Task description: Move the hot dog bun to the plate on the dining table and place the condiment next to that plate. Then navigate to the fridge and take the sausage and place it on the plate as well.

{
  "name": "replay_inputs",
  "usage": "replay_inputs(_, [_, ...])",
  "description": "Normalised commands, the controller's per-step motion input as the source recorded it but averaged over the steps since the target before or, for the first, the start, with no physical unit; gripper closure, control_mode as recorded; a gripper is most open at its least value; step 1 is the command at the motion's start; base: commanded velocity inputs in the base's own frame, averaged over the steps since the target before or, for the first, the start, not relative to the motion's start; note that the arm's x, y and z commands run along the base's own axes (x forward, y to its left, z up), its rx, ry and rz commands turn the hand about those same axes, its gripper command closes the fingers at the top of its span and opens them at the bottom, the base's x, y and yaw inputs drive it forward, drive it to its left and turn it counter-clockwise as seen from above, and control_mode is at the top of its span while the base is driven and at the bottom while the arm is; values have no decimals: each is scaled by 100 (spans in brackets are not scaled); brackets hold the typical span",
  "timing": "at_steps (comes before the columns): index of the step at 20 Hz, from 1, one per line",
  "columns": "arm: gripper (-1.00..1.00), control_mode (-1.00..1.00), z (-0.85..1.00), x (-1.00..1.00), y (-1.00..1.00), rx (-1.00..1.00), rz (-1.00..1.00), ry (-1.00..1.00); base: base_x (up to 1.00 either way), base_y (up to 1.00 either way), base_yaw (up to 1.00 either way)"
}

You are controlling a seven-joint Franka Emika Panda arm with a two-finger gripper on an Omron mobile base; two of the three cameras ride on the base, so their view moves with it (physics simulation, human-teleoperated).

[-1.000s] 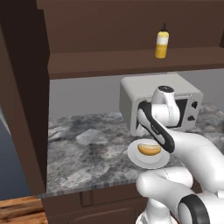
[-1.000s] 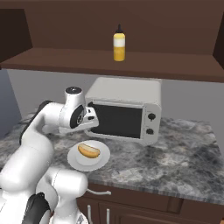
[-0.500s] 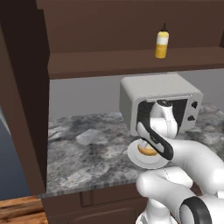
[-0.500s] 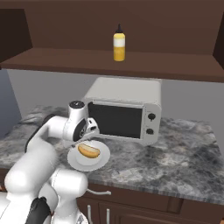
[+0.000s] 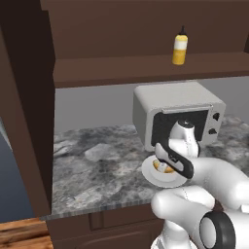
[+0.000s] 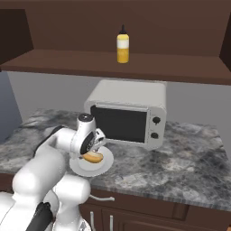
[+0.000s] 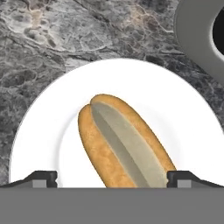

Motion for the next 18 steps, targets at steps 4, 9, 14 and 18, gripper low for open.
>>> replay_inputs(4, [-100, -100, -36, 29, 0, 0, 0, 0, 0, 0, 0])
replay_inputs(9, [-100, -100, -47, 6, 0, -1, 0, 0, 0, 0, 0])
replay_inputs(14, [-100, -100, -39, 4, 0, 0, 0, 0, 0, 0, 0])
replay_inputs(18, [100, -100, -36, 1, 0, -3, 0, 0, 0, 0, 0])
